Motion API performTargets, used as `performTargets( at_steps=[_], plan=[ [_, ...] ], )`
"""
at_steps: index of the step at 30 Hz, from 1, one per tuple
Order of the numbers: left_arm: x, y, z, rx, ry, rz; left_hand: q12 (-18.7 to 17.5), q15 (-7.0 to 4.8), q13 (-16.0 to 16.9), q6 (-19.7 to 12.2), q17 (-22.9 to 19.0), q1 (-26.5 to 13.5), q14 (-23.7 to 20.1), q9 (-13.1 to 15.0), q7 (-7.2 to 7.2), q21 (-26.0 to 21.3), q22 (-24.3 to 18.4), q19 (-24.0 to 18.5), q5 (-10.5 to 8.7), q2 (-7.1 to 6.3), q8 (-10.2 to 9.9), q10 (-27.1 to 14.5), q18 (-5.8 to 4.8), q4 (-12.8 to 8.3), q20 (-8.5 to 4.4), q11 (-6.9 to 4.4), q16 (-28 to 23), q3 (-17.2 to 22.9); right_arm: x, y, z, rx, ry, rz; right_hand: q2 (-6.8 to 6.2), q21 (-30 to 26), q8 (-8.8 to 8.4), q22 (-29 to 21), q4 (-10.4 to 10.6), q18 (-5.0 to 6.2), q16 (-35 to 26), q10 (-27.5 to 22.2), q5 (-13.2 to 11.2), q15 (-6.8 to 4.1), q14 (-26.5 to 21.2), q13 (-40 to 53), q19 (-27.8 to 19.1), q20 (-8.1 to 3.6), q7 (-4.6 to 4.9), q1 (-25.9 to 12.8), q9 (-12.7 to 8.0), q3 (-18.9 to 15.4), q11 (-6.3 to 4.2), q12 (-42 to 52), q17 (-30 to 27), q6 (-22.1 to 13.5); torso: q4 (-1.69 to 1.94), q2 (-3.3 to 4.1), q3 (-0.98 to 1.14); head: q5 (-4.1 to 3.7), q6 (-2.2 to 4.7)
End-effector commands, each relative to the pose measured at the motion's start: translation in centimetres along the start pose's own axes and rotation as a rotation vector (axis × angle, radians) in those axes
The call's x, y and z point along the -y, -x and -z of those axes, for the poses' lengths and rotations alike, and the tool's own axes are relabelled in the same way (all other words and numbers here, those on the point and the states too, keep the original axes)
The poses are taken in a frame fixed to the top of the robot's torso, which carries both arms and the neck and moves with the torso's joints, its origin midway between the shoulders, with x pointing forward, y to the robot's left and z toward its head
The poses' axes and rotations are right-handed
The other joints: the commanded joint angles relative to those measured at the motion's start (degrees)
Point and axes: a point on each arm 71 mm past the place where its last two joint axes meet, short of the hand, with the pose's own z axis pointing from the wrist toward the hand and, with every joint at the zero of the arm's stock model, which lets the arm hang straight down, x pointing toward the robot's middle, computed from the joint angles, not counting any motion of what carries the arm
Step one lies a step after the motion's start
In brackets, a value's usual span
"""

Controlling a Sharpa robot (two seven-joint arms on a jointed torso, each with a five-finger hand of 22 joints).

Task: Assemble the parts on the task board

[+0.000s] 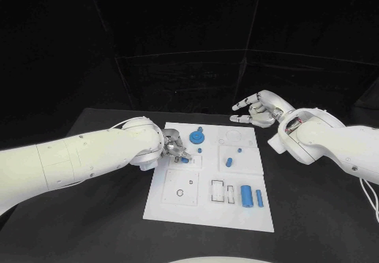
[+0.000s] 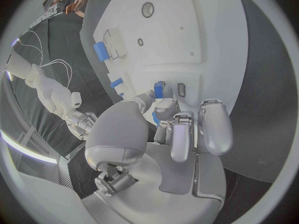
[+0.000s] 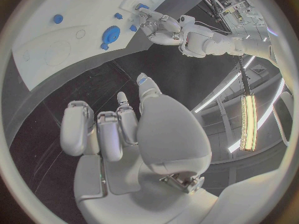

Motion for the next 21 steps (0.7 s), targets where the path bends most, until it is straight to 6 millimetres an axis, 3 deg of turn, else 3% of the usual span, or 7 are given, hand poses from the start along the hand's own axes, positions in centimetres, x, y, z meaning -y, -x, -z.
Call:
performTargets(
  at_steps=[1, 21],
  plan=[
    [0.28, 0.33, 0.00, 0.069, -0.011, -0.056, 0.1, -0.01, 0.0, 0.2, 15.1, 0.1, 5.9, 0.1, -0.36, 0.2, 0.1, 1.1, 0.14, -0.46, 0.4, 0.3, -0.70, -9.4, 0.09, -0.09, 0.4, 9.8, -0.12, 0.07, 0.00, -0.003, 0.006, 0.004, 0.50, -0.3, 0.39, -0.1, -0.3, -0.13, -0.3, -0.3, 0.2, -0.44, 3.9, 3.1, -0.2, -0.06, -0.10, 0.1, 0.0, 0.0, -0.22, -0.2, 6.0, 0.3, -0.08, 0.08, 0.00, -0.03, 0.02],
    [0.66, -0.20, -0.17, 0.031, -0.008, -0.099, 0.2, -0.01, 0.0, 0.2, 15.1, 0.1, 5.9, 0.2, -0.35, 0.3, 0.1, 1.1, 0.15, -0.68, 0.4, 0.4, -0.71, -9.5, 0.08, -0.09, 0.4, 10.3, -0.15, -0.01, -0.06, -0.007, 0.005, 0.004, 0.56, -0.3, 0.42, -0.1, -0.3, -0.13, -0.3, -0.3, 0.2, -0.45, 3.9, 3.1, -0.2, -0.07, -0.10, 0.2, 0.0, 0.0, -0.23, -0.2, 6.0, 0.4, -0.04, 0.08, 0.03, -0.04, -0.28]
  ],
)
